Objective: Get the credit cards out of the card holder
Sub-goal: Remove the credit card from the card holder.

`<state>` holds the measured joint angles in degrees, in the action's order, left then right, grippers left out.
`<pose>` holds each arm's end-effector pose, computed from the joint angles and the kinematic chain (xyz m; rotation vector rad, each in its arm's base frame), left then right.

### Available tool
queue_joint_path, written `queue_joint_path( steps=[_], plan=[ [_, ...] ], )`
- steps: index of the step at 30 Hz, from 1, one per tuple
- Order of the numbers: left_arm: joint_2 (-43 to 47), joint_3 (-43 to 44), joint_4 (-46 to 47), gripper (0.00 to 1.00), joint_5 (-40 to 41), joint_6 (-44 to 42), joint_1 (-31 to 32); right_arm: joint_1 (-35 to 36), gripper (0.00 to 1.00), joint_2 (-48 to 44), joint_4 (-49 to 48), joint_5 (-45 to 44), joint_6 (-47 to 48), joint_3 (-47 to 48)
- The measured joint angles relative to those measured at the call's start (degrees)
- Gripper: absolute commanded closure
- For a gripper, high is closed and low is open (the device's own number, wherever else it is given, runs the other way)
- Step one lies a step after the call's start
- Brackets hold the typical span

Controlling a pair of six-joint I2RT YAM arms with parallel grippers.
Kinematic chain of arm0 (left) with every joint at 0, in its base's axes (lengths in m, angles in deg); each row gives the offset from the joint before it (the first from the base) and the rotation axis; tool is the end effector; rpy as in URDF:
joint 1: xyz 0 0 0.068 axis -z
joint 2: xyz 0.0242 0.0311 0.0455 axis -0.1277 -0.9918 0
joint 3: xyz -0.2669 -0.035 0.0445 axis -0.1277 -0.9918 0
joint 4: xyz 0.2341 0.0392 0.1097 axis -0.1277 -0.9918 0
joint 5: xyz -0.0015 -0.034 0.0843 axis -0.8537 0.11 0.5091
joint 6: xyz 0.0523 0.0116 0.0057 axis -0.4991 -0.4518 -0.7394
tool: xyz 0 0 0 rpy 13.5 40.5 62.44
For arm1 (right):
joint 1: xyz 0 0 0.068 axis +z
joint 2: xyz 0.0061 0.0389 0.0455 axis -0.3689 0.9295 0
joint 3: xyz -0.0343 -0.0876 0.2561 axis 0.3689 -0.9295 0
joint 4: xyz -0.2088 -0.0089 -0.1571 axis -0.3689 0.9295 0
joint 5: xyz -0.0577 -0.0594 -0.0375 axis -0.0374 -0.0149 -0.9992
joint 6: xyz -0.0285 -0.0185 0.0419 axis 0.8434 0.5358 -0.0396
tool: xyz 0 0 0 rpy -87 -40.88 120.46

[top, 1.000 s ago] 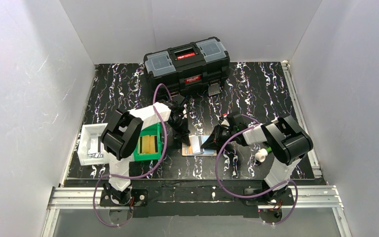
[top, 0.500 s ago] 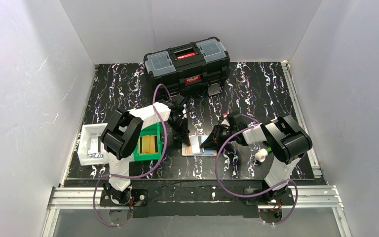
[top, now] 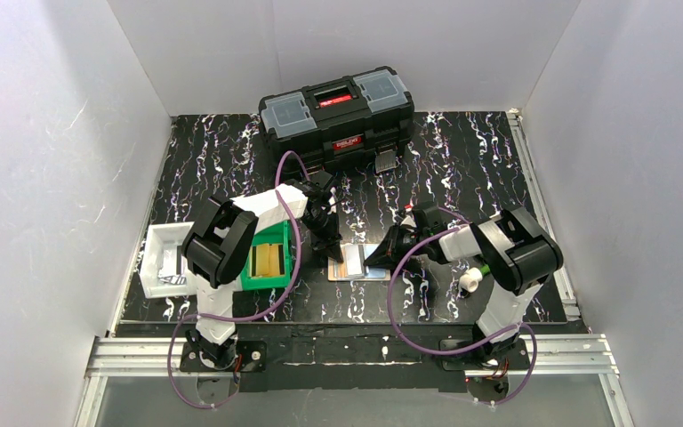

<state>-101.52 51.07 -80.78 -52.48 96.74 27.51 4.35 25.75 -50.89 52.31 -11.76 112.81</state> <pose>0.3029 -0.2269 0.1526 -0.0588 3.0303 -0.7555 0.2523 0.1492 0.0965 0.3992 2.6492 1.4945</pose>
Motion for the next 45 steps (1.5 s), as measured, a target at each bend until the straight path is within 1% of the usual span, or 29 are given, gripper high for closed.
queue_joint_path(
  steps=[10, 11, 15, 17, 20, 25, 29, 38, 42, 45],
  plan=[
    [-0.09, 0.09, -0.07, 1.0, -0.02, -0.02, -0.02, -0.72, 0.86, -2.01, 2.6, -1.33, 1.79, -0.37],
    [-0.09, 0.09, -0.07, 1.0, -0.02, -0.02, -0.02, -0.9, 0.83, -2.34, 3.15, -1.53, 2.05, -0.37],
    [-0.11, 0.11, -0.09, 1.0, -0.04, -0.04, -0.02, -1.53, 0.67, -2.97, 4.37, -1.68, 3.15, -0.37],
    [-0.15, 0.15, -0.11, 1.0, -0.07, -0.04, -0.02, -1.64, 0.64, -2.95, 4.26, -0.79, 3.21, -0.28],
    [-0.46, 0.5, -0.48, 1.0, -0.17, -0.09, -0.04, -1.66, 0.63, -2.56, 3.93, 0.35, 3.28, 0.02],
    [-0.76, 0.9, -0.94, 1.0, -0.44, -0.13, -0.17, -1.66, 0.66, -0.37, 3.32, 2.62, 3.23, 1.38],
    [-0.98, 1.14, -1.2, 1.0, -0.59, -0.26, -0.2, -1.68, 0.7, 1.09, 2.58, 3.91, 3.17, 1.86],
    [-1.07, 1.2, -1.29, 1.0, -0.85, -0.48, -0.28, -1.66, 0.89, 2.12, 1.38, 3.82, 4.28, 2.01],
    [-1.09, 1.2, -1.29, 1.0, -0.85, -0.5, -0.28, -1.66, 0.91, 1.73, 1.95, 3.21, 4.79, 1.92],
    [-1.09, 1.2, -1.31, 1.0, -0.83, -0.5, -0.28, -1.81, 0.92, -0.48, 3.96, 1.68, 5.92, 1.31]
  ],
)
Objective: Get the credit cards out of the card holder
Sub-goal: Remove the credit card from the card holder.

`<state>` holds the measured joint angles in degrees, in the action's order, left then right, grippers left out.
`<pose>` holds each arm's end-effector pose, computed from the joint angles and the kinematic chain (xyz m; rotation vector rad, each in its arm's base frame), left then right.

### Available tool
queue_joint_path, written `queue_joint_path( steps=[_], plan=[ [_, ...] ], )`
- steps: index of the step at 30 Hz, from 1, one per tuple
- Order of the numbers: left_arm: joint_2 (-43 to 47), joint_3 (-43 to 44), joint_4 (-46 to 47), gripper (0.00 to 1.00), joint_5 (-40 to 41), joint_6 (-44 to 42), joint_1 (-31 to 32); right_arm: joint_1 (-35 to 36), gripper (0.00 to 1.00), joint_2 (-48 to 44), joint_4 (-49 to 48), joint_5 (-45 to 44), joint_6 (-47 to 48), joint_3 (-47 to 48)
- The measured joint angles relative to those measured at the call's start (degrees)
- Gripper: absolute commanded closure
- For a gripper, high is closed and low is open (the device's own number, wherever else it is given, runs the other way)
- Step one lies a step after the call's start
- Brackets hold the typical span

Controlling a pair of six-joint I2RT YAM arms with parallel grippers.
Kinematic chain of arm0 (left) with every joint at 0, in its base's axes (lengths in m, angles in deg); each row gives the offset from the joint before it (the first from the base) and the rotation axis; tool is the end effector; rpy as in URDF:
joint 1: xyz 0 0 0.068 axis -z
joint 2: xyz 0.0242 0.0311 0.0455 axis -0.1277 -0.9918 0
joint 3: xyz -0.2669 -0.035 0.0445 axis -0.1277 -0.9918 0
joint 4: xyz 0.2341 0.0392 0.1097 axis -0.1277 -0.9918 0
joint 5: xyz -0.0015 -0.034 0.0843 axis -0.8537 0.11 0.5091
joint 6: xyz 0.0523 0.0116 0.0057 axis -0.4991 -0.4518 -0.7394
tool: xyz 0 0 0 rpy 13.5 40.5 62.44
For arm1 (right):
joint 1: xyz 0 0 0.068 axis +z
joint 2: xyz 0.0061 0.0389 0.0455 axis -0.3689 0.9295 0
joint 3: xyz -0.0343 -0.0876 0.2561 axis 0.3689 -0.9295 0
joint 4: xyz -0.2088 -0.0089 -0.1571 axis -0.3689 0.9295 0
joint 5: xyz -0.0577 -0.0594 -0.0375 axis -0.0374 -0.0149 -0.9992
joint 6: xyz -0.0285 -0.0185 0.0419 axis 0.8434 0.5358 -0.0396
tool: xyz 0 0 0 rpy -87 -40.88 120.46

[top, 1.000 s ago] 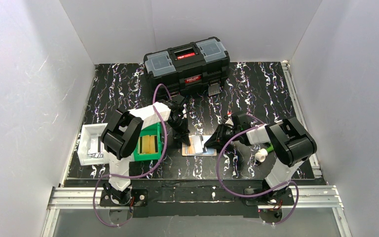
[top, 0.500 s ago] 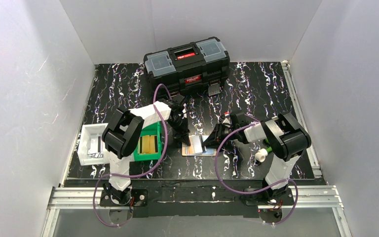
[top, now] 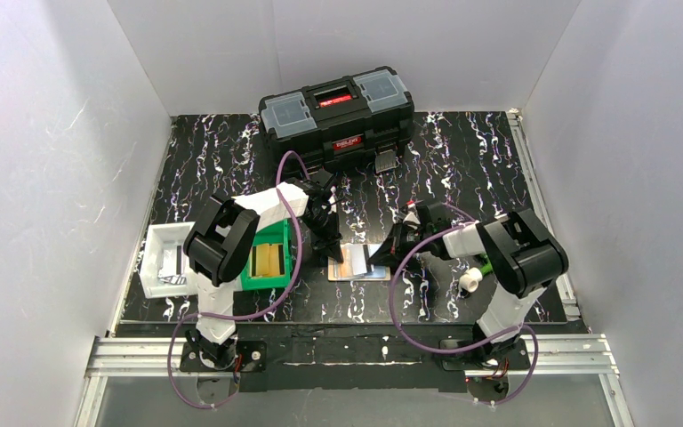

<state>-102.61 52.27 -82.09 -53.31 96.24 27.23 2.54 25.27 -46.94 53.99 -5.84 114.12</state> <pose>0.3059 -0.2273 0.1507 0.0561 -3.0442 0.7572 0.2575 0.1423 0.0995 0.3070 2.6515 1.4754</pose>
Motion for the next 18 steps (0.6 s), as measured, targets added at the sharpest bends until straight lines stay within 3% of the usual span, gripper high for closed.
queue_joint_path(
  steps=[18],
  plan=[
    [0.02, 0.11, -0.04, 1.0, -0.07, -0.39, 0.0, -3.48, 0.99, -12.02, 14.73, -7.19, 7.96, -0.48]
  ],
)
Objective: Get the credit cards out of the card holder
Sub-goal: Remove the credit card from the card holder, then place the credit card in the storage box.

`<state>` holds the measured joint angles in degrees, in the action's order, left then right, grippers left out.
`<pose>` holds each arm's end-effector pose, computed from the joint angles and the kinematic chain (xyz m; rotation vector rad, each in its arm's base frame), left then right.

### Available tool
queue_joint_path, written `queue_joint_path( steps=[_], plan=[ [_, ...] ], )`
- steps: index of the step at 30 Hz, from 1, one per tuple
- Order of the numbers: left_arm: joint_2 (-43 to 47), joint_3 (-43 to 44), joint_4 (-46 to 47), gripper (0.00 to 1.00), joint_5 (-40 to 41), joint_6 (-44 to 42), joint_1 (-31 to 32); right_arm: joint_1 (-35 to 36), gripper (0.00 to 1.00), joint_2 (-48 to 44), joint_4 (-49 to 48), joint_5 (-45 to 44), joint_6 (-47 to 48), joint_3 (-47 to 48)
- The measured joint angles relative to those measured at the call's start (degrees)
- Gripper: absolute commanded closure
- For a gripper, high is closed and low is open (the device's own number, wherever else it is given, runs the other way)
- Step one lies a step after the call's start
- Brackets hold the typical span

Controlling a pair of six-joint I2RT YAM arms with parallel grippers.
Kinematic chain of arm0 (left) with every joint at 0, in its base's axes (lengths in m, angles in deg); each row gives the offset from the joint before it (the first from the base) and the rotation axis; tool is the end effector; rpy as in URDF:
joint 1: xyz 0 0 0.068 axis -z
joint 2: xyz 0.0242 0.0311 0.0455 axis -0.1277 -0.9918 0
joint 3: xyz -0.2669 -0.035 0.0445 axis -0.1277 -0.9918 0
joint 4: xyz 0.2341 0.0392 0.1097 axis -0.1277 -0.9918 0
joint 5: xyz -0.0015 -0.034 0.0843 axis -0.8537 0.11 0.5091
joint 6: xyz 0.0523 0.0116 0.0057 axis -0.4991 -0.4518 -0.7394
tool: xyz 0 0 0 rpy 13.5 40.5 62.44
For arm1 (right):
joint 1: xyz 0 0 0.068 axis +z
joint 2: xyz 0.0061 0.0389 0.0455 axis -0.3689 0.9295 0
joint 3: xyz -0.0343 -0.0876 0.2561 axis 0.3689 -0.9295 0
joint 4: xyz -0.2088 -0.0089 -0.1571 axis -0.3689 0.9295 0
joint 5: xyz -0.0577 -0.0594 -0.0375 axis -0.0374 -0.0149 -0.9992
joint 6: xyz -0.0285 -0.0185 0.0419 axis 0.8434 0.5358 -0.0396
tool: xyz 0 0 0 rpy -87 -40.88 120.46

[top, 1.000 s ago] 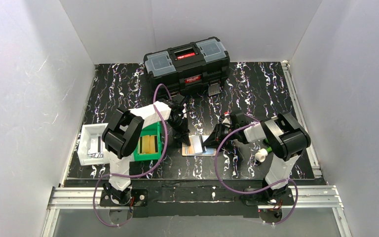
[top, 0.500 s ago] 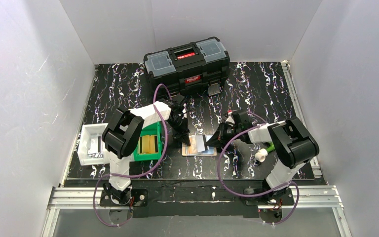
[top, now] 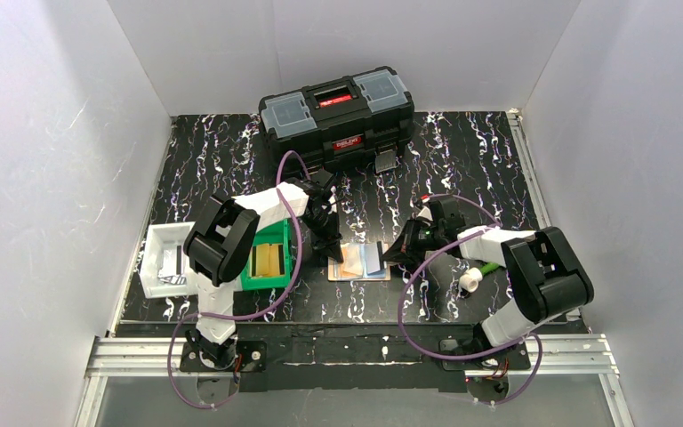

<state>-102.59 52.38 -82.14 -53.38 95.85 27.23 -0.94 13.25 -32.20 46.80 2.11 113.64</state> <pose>0.3061 -0.2275 0.1513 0.0450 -3.0457 0.7604 0.2478 0.1160 0.1333 0.3015 2.6273 1.2469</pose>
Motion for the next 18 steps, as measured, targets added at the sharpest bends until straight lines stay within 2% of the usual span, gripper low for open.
queue_joint_path(
  steps=[9, 14, 18],
  plan=[
    [-0.02, 2.45, -3.39, 0.99, 2.89, -1.88, 0.46, -0.13, 0.99, -2.47, 3.8, -0.44, 0.87, 0.94],
    [0.11, 7.15, -8.0, 0.84, 7.69, -3.69, 0.63, -0.13, 0.99, -4.04, 6.03, -0.9, 0.92, 2.45],
    [1.77, 9.42, -9.9, 0.64, 9.49, -4.39, 0.04, -0.13, 0.99, -5.49, 7.41, -1.18, 0.92, 3.32]
  ],
)
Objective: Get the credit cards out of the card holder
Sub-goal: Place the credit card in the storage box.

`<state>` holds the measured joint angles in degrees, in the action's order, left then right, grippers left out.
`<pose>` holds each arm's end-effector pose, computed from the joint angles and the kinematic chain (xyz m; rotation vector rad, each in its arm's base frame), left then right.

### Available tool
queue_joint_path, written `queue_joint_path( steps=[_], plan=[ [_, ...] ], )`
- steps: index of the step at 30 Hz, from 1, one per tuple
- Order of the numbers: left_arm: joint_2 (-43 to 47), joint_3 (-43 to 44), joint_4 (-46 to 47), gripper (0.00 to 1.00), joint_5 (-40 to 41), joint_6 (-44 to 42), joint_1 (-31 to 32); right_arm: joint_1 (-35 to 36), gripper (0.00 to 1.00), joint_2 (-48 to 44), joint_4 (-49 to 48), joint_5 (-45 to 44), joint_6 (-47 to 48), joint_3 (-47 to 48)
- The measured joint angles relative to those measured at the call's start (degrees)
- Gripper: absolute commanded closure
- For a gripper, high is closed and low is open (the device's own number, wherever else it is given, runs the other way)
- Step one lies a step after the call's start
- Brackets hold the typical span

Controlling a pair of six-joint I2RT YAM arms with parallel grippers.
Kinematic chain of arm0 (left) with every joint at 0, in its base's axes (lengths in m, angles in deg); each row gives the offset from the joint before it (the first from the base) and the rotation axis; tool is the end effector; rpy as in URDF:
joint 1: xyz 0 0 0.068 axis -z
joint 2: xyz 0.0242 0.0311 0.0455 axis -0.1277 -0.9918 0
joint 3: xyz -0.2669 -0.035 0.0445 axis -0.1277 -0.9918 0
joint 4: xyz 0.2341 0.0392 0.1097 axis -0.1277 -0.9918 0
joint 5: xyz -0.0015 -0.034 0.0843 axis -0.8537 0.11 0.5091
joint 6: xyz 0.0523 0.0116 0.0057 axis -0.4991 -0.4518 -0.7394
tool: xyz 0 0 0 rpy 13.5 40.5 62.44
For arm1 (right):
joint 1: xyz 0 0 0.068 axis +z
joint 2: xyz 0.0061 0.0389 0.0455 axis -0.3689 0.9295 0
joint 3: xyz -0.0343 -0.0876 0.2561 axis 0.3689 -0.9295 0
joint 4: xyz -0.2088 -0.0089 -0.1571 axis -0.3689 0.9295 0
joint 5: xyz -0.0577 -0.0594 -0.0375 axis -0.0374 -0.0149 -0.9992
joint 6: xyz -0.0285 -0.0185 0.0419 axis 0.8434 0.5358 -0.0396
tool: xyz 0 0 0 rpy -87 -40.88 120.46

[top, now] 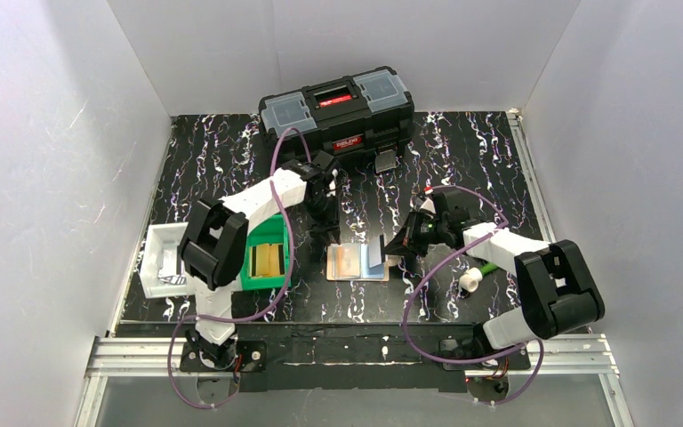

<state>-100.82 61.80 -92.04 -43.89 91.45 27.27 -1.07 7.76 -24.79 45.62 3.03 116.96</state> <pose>0.3183 -0.2295 0.1998 0.0372 2.9597 -0.5523 0.2483 0.1149 0.1641 0.2793 2.5966 1.2238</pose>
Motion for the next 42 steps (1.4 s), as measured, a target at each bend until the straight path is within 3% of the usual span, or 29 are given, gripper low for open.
queue_joint_path(
  steps=[8, 13, 25, 34, 42],
  plan=[
    [7.8, -0.42, 1.42, 0.2, -5.18, 0.76, -3.32, -0.42, 0.99, -3.72, 2.89, 0.17, -1.36, 1.64],
    [14.43, -4.7, 8.2, 0.13, -14.88, 4.31, -7.15, -1.01, 0.99, -6.38, 3.32, 1.9, -3.69, 4.17],
    [16.24, -17.2, 34.21, 0.24, -34.23, 22.38, -8.96, -1.33, 0.99, -6.36, -6.97, 9.94, -14.53, 7.23],
    [16.02, -21.22, 52.35, 0.5, -40.26, 33.97, -8.94, -1.33, 0.99, -5.35, -13.44, 13.35, -19.82, 7.26],
    [14.93, -21.24, 56.96, 0.67, -42.51, 36.68, -8.92, -1.2, 0.99, -5.18, -15.52, 13.9, -21.07, 7.26]
  ],
)
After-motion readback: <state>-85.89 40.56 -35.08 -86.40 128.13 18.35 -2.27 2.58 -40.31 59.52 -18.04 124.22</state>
